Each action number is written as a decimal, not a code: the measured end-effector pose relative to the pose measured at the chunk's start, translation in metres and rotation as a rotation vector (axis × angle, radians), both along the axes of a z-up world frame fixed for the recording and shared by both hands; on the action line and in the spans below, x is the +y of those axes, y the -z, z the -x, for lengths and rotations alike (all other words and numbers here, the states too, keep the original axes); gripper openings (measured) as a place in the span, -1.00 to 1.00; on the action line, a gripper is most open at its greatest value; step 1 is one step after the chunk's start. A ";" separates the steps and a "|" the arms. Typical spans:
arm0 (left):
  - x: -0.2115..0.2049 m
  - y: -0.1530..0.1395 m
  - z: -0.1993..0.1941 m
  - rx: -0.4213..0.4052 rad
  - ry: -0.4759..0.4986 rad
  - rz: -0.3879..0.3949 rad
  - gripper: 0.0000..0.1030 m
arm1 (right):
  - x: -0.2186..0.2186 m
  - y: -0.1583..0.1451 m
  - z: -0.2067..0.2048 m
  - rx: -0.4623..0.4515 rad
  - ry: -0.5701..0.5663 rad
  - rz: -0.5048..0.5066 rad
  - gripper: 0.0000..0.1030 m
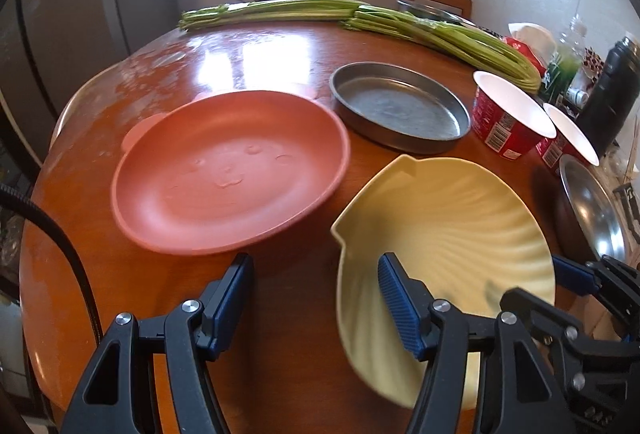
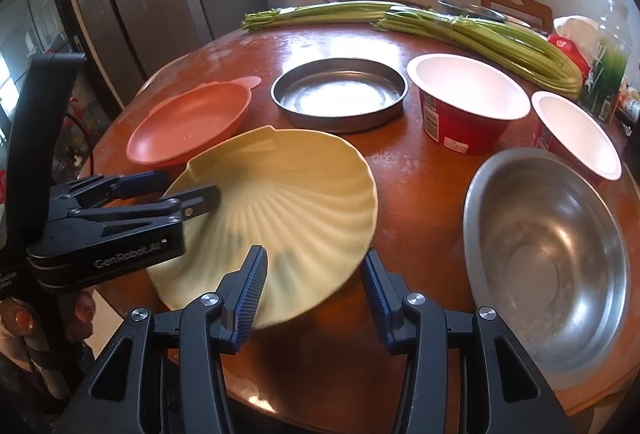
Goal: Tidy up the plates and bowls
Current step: 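Lift the yellow shell plate with the left gripper toward the pink plate, then lower the yellow shell plate onto the pink plate with the left gripper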
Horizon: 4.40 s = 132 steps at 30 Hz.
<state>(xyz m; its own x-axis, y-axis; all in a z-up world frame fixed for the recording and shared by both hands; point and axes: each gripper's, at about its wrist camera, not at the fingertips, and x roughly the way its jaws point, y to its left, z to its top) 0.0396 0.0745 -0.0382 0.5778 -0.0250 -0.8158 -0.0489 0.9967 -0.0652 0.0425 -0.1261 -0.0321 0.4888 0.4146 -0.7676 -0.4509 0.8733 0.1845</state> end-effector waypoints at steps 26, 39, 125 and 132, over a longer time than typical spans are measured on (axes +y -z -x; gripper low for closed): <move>-0.015 -0.007 0.014 -0.047 0.065 0.098 0.16 | 0.006 -0.006 -0.004 -0.045 -0.028 -0.039 -0.04; -0.011 -0.001 0.015 -0.026 0.038 0.101 0.16 | 0.009 0.003 -0.012 0.002 -0.043 -0.062 -0.04; 0.108 -0.029 -0.043 -0.093 -0.054 0.042 0.12 | 0.131 -0.040 -0.060 -0.056 -0.164 -0.106 -0.06; 0.106 -0.025 -0.049 -0.084 -0.058 0.003 0.12 | 0.130 -0.037 -0.057 -0.053 -0.176 -0.100 -0.06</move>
<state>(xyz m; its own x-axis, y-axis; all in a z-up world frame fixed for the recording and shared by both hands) 0.0883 0.1805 -0.0137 0.6445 0.0075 -0.7646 -0.1003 0.9921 -0.0749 0.0996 0.0042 0.0046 0.4409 0.5702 -0.6932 -0.6065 0.7586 0.2382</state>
